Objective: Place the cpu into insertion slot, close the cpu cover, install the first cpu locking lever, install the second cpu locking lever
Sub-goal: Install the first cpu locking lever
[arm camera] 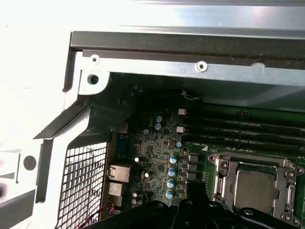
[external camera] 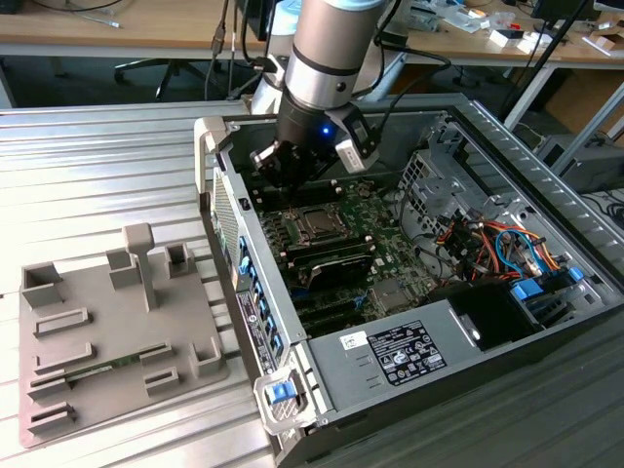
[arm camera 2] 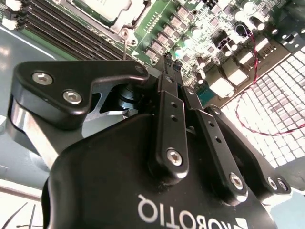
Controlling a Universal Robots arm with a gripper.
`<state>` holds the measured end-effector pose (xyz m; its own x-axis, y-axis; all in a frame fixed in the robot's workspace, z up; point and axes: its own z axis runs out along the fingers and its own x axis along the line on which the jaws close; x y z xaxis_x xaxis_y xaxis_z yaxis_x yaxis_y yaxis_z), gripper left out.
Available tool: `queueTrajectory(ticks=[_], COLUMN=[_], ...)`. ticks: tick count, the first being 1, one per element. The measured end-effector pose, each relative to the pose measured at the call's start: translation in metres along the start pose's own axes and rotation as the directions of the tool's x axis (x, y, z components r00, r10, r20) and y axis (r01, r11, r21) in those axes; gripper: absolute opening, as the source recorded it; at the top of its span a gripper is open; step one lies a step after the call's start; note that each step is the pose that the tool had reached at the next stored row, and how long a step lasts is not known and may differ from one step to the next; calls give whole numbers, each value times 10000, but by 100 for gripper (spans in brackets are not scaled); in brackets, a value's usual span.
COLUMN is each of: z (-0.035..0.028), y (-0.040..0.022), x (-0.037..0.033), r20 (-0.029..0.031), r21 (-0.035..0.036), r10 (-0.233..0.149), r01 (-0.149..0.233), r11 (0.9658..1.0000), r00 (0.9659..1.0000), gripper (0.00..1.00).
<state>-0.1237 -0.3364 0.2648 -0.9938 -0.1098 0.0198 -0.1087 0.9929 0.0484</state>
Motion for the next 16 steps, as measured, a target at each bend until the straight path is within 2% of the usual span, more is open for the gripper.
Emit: queueTrajectory(ticks=[1,2,3,5,10,16], z=[1,3,7,11,19,23], y=[4,57,141,195,244,248], x=[37,37,28,22,16,-20], r20=[-1,-1,-1,-1,-1,-7], r21=[0,0,1,1,0,-1], r10=[0,0,0,1,0,-1], r01=[0,0,0,-1,0,1], r11=[10000,10000,10000,10000,10000,10000], r00=[10000,10000,10000,10000,10000,10000], gripper=[11,11,11,11,11,11])
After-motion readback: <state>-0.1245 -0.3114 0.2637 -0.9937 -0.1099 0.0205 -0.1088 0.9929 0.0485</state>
